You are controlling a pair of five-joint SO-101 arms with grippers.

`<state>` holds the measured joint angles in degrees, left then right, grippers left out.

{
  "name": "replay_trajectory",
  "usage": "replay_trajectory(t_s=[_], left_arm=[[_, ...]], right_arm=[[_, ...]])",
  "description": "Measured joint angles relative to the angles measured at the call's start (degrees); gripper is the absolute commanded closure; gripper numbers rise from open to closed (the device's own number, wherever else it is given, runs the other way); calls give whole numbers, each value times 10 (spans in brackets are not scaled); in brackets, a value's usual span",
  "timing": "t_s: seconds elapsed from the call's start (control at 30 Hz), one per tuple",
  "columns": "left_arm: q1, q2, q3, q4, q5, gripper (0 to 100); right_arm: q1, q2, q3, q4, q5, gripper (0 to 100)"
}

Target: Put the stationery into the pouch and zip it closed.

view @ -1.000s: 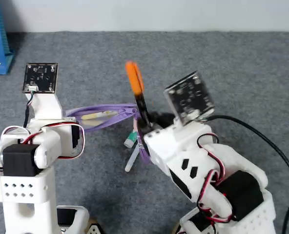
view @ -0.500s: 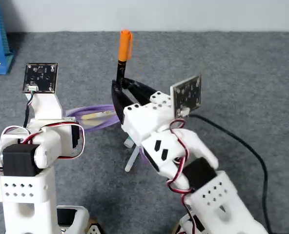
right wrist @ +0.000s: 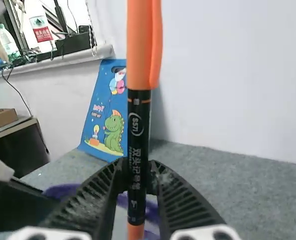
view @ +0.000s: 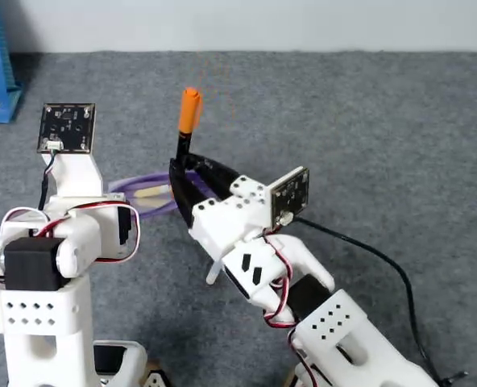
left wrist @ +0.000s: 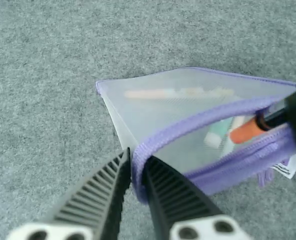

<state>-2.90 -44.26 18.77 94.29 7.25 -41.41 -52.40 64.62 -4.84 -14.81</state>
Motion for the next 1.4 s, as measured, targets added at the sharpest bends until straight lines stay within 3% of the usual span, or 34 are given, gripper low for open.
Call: replay_trajectory(t_s=[0.17,0.37,0.67,0.8,1.07,1.23,1.4], left_arm=[[0,2,0,0,0,988],[0,3,0,0,0,988],[0,3,0,0,0,988],[0,3,0,0,0,988],[0,3,0,0,0,988],[0,3,1,0,1,988],[0,3,1,0,1,988]], right_arm=[[-47,0,4,18,47,764],[-61,-16,5,46,113,764],[-62,-138,-32,222,121,764],[-23,-198,-60,319,121,764],[149,-222,-79,529,48,764],[179,-124,-79,595,5,764],[189,27,-84,593,-33,764]])
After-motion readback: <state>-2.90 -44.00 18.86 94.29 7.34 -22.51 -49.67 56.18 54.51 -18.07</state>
